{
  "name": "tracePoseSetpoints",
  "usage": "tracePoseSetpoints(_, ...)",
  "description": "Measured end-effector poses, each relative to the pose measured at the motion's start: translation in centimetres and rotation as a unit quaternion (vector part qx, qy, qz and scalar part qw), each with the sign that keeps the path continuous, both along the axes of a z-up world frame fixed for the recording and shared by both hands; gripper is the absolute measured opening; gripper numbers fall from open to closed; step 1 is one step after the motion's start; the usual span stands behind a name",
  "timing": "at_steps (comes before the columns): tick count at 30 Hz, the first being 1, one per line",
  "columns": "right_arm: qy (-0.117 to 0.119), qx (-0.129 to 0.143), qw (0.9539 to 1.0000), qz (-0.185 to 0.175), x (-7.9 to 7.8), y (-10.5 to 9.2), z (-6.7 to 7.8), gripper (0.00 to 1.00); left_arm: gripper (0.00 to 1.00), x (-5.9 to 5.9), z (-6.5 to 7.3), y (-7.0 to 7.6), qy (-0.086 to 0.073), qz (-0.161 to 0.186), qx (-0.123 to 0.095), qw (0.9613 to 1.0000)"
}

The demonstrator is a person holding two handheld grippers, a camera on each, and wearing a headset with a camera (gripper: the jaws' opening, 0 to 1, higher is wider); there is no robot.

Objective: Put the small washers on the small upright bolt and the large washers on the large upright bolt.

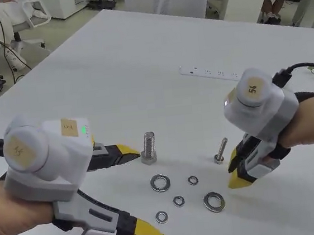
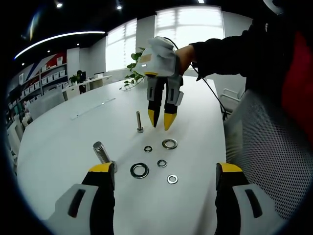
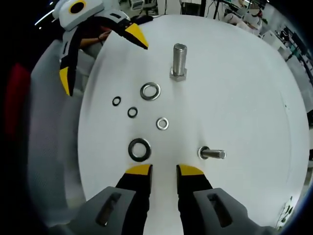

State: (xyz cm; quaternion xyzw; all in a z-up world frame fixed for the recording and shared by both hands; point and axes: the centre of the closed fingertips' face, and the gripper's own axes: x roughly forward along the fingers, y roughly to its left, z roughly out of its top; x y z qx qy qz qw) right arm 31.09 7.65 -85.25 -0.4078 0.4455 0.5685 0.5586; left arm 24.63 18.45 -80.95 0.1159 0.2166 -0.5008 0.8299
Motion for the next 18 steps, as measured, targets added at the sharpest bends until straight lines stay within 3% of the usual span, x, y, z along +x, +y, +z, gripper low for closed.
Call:
tracePoseSetpoints(11, -0.011, 0.014, 0.9993, 0.034, -0.8, 3.2, 0.7, 0.22, 0.85, 0.2, 0.3, 0.4, -0.004, 0.008, -0.005, 0.9999)
tracePoseSetpoints(18, -0.014, 0.015, 0.9987, 0.046, -0.8, 5.2, 0.2, 0.21, 0.84, 0.3, 0.5, 0.4, -0.006, 0.009, -0.008, 0.9999)
